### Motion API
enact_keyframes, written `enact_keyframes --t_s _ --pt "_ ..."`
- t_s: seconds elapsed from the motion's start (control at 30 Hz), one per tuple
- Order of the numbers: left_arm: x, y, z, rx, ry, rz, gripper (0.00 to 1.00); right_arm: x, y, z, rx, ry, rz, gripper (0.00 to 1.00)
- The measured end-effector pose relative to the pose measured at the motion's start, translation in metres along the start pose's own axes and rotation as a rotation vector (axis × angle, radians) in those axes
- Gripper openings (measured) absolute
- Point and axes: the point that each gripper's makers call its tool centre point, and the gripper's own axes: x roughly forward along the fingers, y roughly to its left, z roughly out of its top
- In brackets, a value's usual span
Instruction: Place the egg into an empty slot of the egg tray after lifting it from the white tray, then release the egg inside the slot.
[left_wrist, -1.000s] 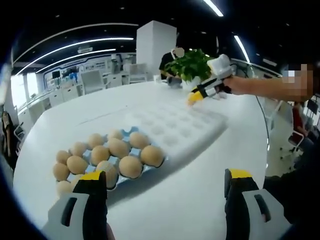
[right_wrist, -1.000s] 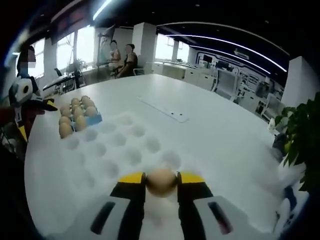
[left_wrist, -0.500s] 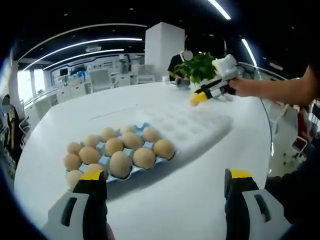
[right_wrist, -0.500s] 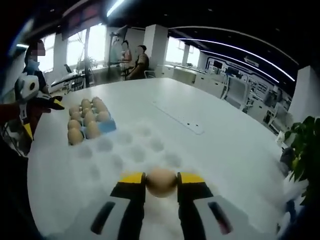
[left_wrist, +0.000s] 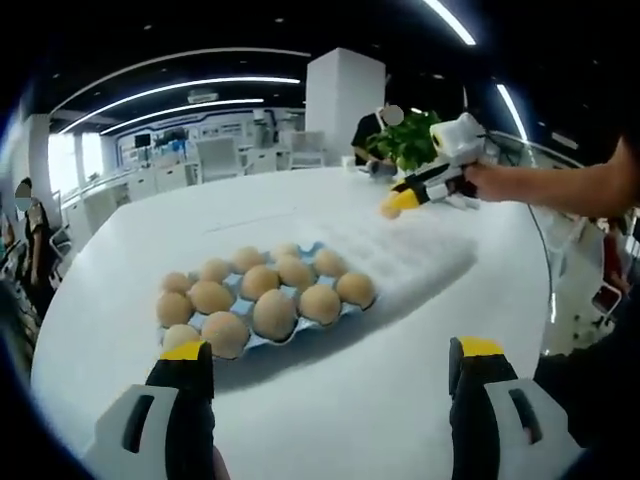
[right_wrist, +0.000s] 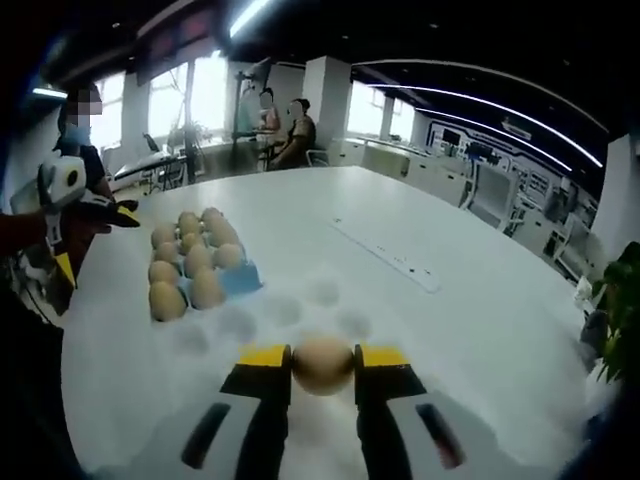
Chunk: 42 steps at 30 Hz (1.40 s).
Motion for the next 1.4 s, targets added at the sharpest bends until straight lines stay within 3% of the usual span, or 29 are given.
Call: enact_keyframes --t_s 0.9,1.4 --pt "-0.016 0.028 -0.010 -0.052 -0.016 0.049 1.00 0.046 0.040 0.033 0.014 -0.046 0.073 0.25" --pt "-0.009 0.024 -0.012 -0.050 -0.004 0.018 1.00 0.072 0.063 0.043 0.018 -0.040 0.135 0.25"
